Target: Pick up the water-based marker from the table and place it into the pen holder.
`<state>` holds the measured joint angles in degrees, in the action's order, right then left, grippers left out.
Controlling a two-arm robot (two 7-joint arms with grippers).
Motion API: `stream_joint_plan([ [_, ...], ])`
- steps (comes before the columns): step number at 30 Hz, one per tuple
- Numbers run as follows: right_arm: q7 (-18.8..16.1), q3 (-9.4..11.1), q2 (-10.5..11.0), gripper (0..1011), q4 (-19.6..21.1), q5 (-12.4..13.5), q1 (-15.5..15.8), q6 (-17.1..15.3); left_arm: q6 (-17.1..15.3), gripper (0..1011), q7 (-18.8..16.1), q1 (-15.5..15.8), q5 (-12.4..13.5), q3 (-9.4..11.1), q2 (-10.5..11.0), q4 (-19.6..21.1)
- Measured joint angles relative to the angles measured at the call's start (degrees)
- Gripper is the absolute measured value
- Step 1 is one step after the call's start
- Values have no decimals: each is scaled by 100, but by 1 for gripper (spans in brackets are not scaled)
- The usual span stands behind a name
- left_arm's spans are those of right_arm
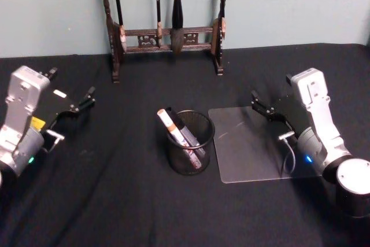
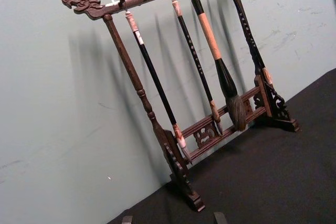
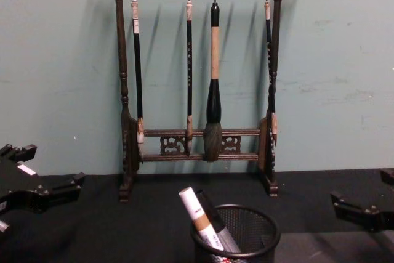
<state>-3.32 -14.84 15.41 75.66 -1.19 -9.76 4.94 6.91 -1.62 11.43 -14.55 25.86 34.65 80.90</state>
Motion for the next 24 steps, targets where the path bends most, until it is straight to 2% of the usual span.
stream_joint_plan([
  [24, 0, 0, 0, 1002, 0, 0, 0, 0, 0, 1001, 0, 0, 0, 0, 0, 0],
])
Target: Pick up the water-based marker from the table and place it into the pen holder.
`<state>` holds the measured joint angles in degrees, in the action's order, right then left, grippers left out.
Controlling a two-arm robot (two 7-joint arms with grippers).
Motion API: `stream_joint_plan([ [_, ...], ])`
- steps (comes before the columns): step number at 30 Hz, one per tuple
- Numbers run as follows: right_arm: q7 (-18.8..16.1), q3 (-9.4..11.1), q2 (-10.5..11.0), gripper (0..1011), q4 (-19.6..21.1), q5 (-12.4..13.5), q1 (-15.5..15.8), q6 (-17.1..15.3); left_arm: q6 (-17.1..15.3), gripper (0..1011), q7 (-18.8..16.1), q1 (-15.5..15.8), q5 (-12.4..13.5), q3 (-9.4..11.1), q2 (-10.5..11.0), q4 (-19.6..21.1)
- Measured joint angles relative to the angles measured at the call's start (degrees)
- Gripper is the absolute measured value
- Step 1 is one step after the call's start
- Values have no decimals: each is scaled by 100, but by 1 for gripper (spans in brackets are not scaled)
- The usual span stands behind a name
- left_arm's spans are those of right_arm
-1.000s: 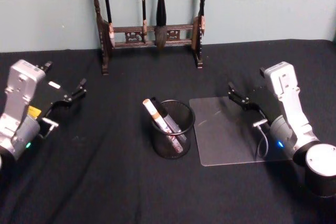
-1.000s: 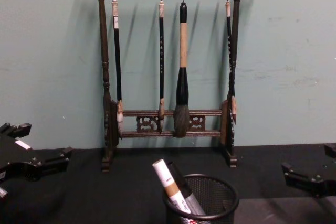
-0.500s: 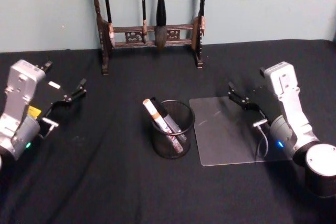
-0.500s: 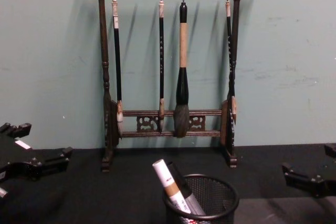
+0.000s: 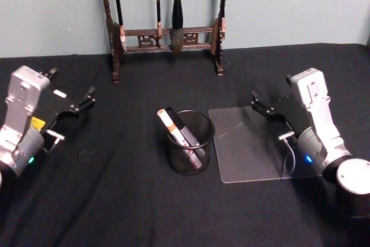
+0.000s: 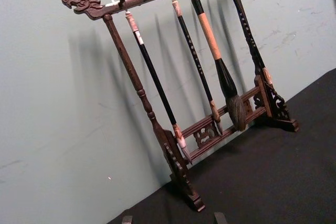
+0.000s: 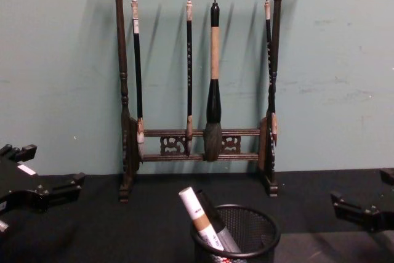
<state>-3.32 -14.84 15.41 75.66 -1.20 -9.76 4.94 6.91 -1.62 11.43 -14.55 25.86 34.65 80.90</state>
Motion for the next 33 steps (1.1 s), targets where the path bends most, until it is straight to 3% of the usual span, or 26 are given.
stream_joint_plan([
  [33, 0, 0, 0, 1002, 0, 0, 0, 0, 0, 1001, 0, 0, 0, 0, 0, 0],
])
